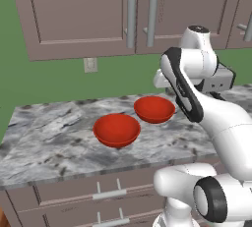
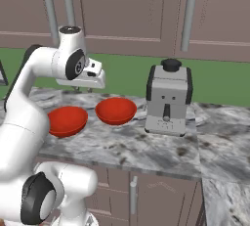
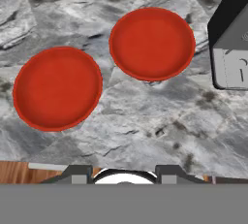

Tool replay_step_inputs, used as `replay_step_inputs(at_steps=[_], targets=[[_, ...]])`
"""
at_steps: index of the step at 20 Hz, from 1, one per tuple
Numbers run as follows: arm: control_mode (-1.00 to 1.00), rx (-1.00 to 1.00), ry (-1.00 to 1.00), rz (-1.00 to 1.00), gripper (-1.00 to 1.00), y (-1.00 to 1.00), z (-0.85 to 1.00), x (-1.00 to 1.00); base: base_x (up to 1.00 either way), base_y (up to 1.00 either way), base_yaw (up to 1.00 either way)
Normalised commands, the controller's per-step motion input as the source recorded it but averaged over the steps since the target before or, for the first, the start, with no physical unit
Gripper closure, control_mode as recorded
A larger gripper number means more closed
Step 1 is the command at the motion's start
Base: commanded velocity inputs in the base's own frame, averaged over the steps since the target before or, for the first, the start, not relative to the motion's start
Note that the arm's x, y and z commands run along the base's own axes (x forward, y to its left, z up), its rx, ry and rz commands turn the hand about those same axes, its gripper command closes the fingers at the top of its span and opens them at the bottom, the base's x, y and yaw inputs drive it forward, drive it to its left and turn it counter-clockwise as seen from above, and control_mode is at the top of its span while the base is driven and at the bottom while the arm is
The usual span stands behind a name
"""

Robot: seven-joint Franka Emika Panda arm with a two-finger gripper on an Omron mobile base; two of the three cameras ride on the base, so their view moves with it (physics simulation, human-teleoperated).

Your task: Open the cabinet. Pick the bowls from the counter and place them in the cabinet. Then close the cabinet.

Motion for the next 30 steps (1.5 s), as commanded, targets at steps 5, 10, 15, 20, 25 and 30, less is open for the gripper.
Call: replay_step_inputs(at_steps=[5,10,15,20,25,30], targets=[[-1.00,0.00,-0.14,0.00,-1.00,0.08,-0.02,-0.38,0.00,0.00,0.00],[-1.00,0.00,-0.33,0.00,-1.00,0.15,0.08,-0.70,0.00,0.00,0.00],[-1.00,-0.03,-0.27,-0.01,-1.00,0.04,0.64,-0.51,0.00,0.00,0.00],[-1.00,-0.06,-0.19,0.00,-1.00,0.06,0.83,-0.29,0.00,0.00,0.00],[-1.00,-0.08,-0.07,0.00,-1.00,0.10,0.86,-0.14,0.00,0.00,0.00],[-1.00,-0.06,-0.04,0.00,-1.00,0.16,0.83,-0.03,0.00,0.00,0.00]])
